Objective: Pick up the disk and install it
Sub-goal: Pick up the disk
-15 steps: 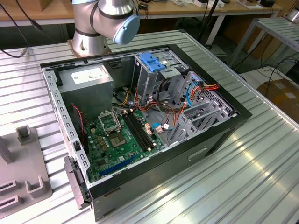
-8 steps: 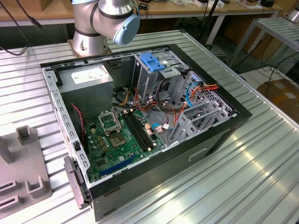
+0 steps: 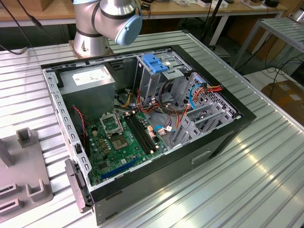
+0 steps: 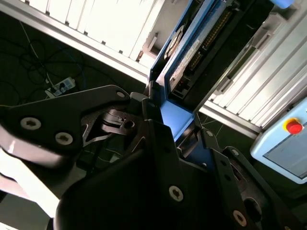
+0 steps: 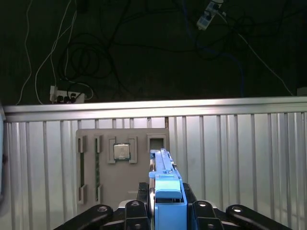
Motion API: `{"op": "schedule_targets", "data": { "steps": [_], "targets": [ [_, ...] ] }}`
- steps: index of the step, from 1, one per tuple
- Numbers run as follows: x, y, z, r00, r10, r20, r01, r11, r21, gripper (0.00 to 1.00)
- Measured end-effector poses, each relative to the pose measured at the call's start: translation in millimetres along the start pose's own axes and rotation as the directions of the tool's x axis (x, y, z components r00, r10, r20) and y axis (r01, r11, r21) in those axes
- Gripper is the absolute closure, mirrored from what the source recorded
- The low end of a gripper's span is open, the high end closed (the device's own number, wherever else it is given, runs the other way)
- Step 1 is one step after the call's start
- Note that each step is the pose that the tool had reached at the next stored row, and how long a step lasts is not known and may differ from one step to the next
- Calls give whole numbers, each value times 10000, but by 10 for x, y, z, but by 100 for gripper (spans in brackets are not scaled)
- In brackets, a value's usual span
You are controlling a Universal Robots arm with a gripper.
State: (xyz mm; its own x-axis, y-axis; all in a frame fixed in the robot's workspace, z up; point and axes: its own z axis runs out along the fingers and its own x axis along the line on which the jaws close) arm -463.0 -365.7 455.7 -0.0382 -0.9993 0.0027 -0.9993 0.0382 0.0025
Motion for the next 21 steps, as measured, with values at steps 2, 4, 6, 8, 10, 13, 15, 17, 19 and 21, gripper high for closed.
{"op": "schedule_targets", "data": {
  "steps": [2,4,6,8,10,13,15,17,19,21],
  "targets": [
    [0,0,-27,10000,0,-1,0,10000,-1,63],
    [0,0,-59,10000,0,0,0,10000,0,63],
    [0,0,-81,10000,0,0,0,10000,0,63],
    [0,0,-111,10000,0,0,0,10000,0,63],
    [0,0,-127,10000,0,0,0,10000,-1,63],
    [0,0,-169,10000,0,0,0,10000,0,63],
    [0,0,-192,10000,0,1,0,10000,0,63],
    [0,1,-210,10000,0,0,0,10000,0,63],
    [0,1,-239,10000,0,0,0,10000,-1,63],
    [1,1,-264,10000,0,0,0,10000,-1,63]
  ]
}}
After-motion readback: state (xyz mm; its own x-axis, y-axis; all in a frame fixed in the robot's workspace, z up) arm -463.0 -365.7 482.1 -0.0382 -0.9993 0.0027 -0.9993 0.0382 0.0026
